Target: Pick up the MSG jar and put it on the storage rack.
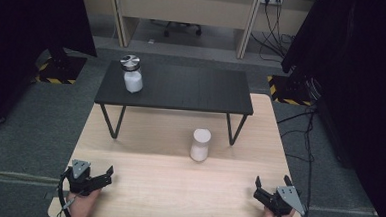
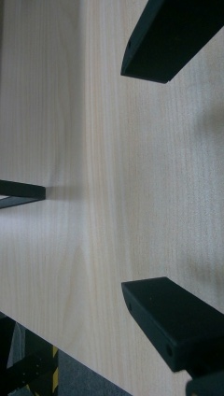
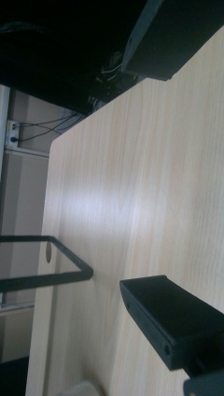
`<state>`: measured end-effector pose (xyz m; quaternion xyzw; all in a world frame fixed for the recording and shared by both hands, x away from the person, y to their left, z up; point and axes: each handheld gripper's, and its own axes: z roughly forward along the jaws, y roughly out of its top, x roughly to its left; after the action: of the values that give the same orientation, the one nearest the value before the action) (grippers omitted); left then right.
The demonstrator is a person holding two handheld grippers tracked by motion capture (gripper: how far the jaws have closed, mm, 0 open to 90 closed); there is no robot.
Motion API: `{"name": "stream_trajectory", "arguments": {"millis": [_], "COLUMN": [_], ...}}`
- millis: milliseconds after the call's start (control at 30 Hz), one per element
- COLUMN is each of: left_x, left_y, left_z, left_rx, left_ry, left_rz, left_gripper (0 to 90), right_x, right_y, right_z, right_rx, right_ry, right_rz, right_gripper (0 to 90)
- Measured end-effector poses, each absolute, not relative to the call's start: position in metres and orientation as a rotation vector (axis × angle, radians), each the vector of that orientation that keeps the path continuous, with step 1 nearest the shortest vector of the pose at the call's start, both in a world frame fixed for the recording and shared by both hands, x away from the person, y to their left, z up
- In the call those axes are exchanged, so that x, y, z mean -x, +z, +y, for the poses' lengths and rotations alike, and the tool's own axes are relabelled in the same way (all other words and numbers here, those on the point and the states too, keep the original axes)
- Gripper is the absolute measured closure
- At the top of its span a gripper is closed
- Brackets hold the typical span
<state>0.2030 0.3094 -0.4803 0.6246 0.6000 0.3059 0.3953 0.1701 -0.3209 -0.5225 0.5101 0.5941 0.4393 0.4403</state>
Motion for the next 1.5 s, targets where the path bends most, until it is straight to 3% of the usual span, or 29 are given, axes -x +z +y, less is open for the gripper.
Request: {"name": "stream_trajectory", "arguments": {"millis": [1500], "left_x": [-0.201], "left_y": [-0.481], "left_z": [0.309], "left_rx": [-1.575], "left_ry": [0.785], "left_rz": [1.524], "left_gripper": [0.0], "right_x": [-0.213], "right_y": [-0.517], "right_z": [-0.29], "right_rx": [-0.979], "right_ry": [1.405], "right_rz": [1.781], "right_gripper": [0.2]}}
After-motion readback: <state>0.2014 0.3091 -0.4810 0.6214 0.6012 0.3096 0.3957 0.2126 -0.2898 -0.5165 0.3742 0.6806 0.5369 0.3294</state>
